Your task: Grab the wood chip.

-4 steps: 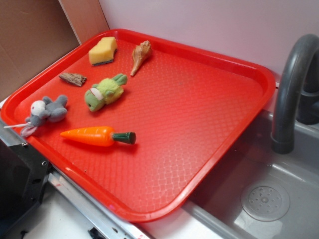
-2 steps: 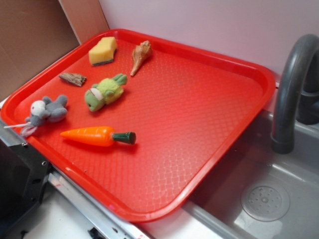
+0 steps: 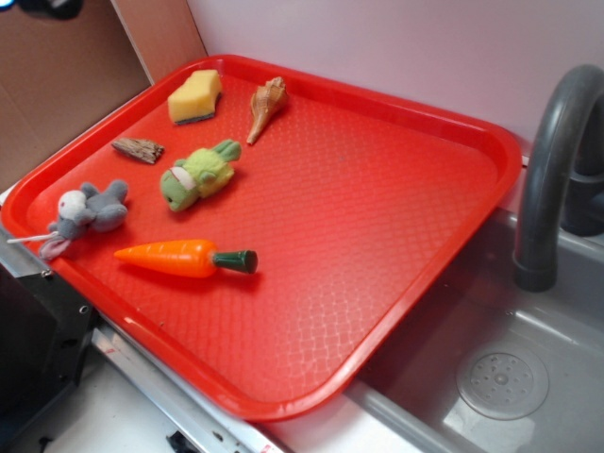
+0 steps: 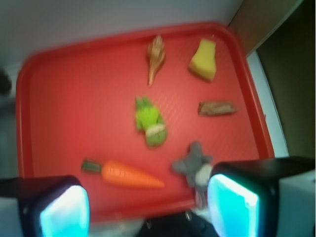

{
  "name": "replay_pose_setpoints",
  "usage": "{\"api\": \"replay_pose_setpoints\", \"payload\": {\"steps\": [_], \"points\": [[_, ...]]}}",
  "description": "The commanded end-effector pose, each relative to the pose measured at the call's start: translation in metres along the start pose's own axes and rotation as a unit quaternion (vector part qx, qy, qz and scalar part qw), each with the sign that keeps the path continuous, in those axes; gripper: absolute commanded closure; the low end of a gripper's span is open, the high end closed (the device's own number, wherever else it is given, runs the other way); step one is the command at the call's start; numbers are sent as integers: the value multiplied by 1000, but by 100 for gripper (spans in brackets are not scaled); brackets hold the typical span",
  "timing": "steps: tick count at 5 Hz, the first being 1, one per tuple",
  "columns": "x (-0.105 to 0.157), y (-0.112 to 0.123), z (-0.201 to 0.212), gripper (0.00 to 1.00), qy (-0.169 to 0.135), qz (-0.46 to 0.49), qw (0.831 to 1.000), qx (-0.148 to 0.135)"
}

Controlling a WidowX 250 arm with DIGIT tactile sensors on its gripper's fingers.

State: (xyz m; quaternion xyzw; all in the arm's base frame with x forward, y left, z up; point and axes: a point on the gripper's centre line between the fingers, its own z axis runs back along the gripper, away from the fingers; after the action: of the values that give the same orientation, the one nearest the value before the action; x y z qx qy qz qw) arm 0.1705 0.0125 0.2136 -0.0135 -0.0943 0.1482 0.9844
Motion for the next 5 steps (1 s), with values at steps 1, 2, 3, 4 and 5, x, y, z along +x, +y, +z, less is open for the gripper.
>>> {"api": "replay_pose_setpoints", "payload": {"steps": [1,2,3,4,5], "points": [[29,49,-22,0,-64,206,976,40],[33,61,-33,0,-98,257,960,54],[38,69,-53,0,-118,299,944,71],[49,72,-69,0,-122,317,937,77],[64,78,-99,0,-117,350,924,101]]}}
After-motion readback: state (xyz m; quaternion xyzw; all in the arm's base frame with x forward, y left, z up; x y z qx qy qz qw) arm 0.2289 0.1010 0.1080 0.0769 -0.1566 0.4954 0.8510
